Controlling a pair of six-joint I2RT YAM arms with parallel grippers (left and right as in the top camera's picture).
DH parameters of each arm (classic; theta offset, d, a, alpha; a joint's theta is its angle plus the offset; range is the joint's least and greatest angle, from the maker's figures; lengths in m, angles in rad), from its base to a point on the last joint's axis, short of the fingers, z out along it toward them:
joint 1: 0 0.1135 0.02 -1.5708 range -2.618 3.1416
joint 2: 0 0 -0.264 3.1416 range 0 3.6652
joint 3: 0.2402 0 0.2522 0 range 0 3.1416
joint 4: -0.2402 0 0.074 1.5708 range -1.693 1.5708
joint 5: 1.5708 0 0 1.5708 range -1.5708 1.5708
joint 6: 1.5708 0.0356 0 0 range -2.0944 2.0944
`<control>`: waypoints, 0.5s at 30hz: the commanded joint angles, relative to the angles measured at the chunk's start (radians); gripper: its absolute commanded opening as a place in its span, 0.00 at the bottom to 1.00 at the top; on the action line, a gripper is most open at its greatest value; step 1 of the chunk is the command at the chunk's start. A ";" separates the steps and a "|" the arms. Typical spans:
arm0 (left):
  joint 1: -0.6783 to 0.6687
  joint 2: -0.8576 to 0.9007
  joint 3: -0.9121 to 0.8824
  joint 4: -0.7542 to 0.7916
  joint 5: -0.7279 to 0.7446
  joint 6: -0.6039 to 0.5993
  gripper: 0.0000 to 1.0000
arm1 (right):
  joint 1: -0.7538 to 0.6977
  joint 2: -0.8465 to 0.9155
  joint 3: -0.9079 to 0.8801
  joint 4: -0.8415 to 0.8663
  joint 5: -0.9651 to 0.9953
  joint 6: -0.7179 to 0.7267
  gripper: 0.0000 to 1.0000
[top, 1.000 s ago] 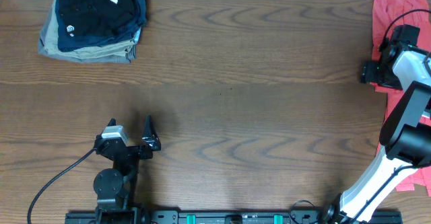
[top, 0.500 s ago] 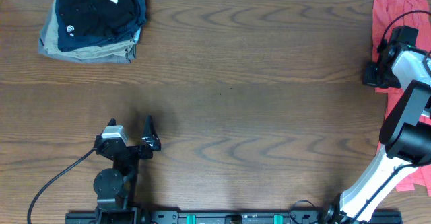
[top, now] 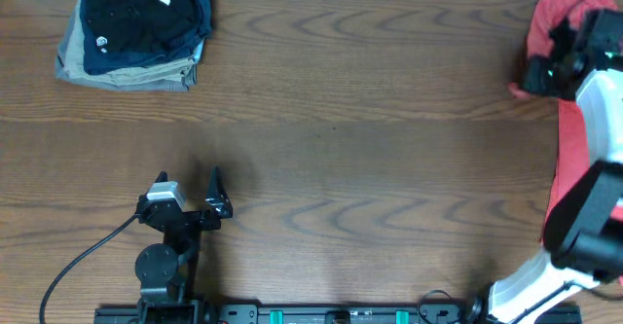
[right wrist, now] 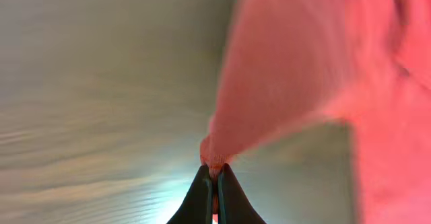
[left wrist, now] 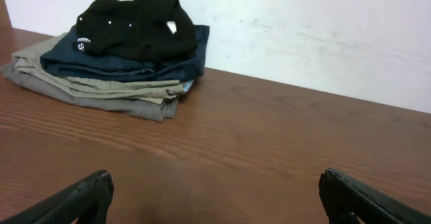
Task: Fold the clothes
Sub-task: 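Grasp the coral shirt's edge with the right gripper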
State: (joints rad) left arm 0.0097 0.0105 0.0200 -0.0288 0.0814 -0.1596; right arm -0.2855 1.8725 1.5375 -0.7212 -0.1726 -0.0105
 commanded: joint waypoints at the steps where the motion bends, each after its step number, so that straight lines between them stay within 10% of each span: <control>1: -0.005 -0.006 -0.016 -0.034 0.011 0.006 0.98 | 0.119 -0.043 0.009 -0.026 -0.188 0.014 0.01; 15: -0.005 -0.006 -0.016 -0.035 0.011 0.006 0.98 | 0.801 0.009 0.002 -0.004 -0.247 0.106 0.01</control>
State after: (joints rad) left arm 0.0097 0.0105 0.0200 -0.0288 0.0818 -0.1596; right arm 0.3904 1.8599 1.5425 -0.7460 -0.3729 0.0422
